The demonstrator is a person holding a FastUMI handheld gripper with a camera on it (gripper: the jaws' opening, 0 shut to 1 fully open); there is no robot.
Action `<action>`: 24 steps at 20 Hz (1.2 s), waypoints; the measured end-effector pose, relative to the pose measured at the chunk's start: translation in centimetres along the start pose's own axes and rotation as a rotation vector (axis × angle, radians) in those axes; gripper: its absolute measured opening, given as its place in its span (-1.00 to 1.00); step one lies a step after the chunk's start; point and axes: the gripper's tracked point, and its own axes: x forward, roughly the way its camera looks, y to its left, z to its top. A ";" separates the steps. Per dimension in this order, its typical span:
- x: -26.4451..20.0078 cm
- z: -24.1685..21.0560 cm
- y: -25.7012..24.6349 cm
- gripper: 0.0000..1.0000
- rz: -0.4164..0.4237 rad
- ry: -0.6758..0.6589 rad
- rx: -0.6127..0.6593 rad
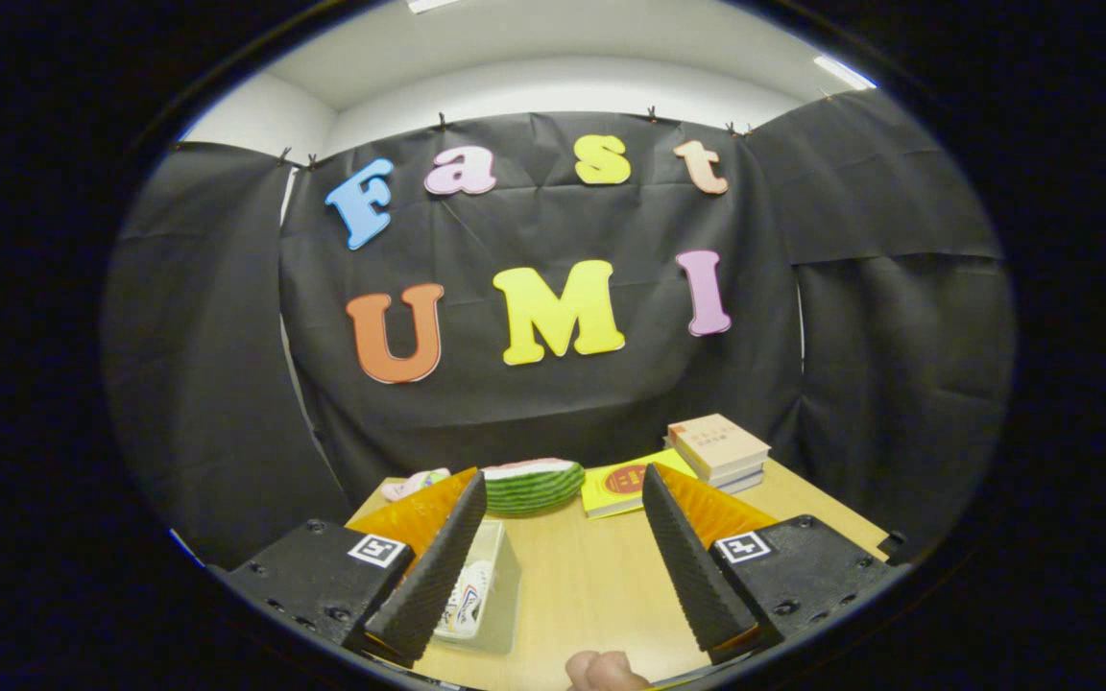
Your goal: Open the storage box then place both shoes into the box .Put the left shoe in first, then the right shoe, with the right side of both shoes facing outward in a uniform manner.
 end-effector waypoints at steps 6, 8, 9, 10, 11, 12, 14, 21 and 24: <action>-2.3 1.9 -1.1 1.00 -0.024 -0.079 -0.043; -3.1 2.1 -0.6 1.00 -0.019 -0.101 -0.053; -3.5 2.3 -0.5 1.00 -0.014 -0.119 -0.050; -3.9 2.8 -0.5 1.00 -0.015 -0.143 -0.045; -4.3 3.2 -0.5 1.00 -0.013 -0.165 -0.042; -4.7 3.5 -0.2 1.00 -0.005 -0.182 -0.038; -5.4 3.7 0.1 1.00 -0.002 -0.200 -0.045; -6.6 2.9 2.3 1.00 0.028 -0.197 -0.112; -6.9 2.4 2.5 1.00 0.034 -0.189 -0.108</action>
